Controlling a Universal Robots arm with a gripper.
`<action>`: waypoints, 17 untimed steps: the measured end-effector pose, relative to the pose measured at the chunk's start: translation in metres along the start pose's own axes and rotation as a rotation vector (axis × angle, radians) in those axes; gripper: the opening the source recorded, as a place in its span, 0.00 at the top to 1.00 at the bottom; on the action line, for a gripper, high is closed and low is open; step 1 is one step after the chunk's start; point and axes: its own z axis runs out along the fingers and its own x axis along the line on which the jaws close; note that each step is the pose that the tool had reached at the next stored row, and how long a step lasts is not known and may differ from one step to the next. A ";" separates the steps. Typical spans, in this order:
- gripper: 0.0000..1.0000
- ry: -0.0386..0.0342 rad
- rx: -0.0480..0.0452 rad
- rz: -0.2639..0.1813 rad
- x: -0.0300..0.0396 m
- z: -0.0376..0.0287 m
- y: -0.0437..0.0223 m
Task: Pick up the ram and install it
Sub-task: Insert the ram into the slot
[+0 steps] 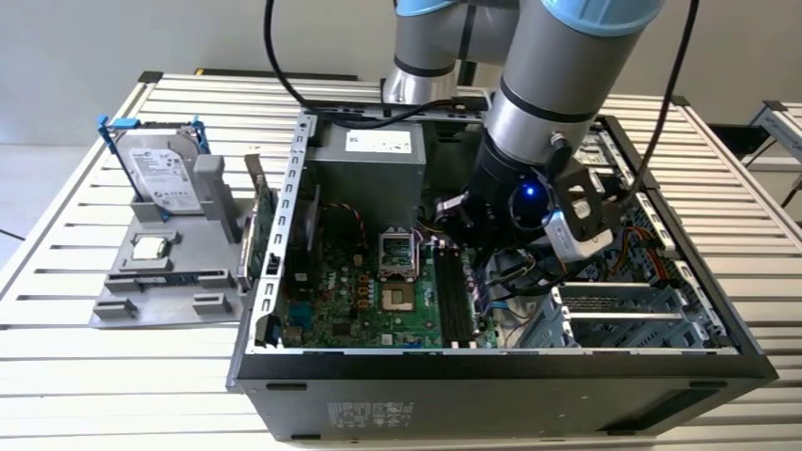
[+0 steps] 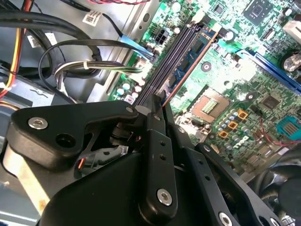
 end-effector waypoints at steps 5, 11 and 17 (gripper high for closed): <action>1.00 -0.0001 0.0017 0.000 0.0009 0.0081 -0.0002; 1.00 0.0000 0.0024 0.000 0.0028 0.0141 -0.0003; 1.00 -0.0001 0.0045 0.000 0.0027 0.0226 -0.0005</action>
